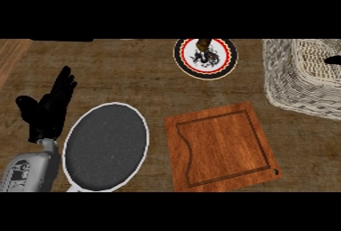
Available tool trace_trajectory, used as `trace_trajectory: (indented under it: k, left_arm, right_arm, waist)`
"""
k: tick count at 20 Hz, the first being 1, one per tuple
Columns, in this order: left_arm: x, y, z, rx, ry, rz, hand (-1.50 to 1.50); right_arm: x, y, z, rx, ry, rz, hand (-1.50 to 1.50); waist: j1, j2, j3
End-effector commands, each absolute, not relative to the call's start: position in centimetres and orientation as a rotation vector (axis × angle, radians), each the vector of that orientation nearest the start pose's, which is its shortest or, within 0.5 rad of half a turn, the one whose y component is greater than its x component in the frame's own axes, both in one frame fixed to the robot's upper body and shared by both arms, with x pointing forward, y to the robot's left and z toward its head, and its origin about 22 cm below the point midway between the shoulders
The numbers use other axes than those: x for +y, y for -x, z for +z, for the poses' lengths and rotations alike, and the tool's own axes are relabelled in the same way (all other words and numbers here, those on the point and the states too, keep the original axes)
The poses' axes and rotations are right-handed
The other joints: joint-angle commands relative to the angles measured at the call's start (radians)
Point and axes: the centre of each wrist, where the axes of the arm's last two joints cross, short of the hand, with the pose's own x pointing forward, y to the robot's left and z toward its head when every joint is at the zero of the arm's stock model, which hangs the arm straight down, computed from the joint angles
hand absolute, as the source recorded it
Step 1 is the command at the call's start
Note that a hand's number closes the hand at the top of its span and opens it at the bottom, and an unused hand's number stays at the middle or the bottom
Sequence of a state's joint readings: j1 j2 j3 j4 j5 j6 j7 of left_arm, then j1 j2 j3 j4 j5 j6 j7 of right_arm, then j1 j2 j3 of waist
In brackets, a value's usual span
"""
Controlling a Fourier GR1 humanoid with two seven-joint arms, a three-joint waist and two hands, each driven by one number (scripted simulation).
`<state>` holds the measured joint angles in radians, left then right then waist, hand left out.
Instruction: Pick the pear from the cutting board and place it in the basket
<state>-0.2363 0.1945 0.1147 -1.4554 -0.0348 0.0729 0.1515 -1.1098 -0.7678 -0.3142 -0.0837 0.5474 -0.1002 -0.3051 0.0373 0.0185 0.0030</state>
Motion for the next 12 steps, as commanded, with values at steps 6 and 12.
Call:
trace_trajectory:
  k: [6, 12]
  left_arm:
    - [29.3, -29.7, 5.6, -1.535, -0.259, -0.055, 0.00]
    - [28.7, -30.1, 5.4, -1.540, -0.256, -0.053, 0.00]
  right_arm:
    - [-52.8, -34.4, 17.0, -1.438, 0.774, 0.140, -1.50]
    - [-54.8, -32.0, 16.1, -1.495, 0.739, 0.169, -1.50]
  waist:
    - [-0.007, -0.004, 0.001]
    - [0.001, 0.001, 0.002]
